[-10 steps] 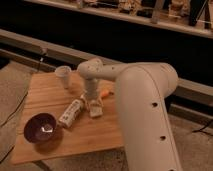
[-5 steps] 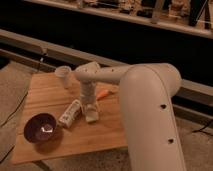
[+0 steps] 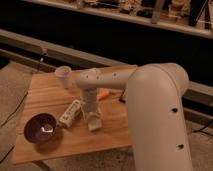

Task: Wipe the white sponge on the table

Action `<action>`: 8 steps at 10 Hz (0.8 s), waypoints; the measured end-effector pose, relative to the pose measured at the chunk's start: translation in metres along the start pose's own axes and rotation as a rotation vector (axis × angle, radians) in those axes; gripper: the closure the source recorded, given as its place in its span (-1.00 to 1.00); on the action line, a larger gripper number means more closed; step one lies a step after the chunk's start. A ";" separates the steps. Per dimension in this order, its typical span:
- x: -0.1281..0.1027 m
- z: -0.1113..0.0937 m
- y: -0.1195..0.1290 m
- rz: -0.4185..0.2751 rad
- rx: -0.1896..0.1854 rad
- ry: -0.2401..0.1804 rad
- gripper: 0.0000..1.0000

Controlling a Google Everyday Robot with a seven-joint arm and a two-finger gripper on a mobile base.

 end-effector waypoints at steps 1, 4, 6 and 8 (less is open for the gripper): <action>0.010 0.002 -0.005 0.010 0.007 0.012 1.00; 0.028 0.004 -0.029 0.078 0.017 0.038 1.00; 0.029 0.000 -0.054 0.136 0.028 0.035 1.00; 0.024 -0.006 -0.079 0.194 0.042 0.025 1.00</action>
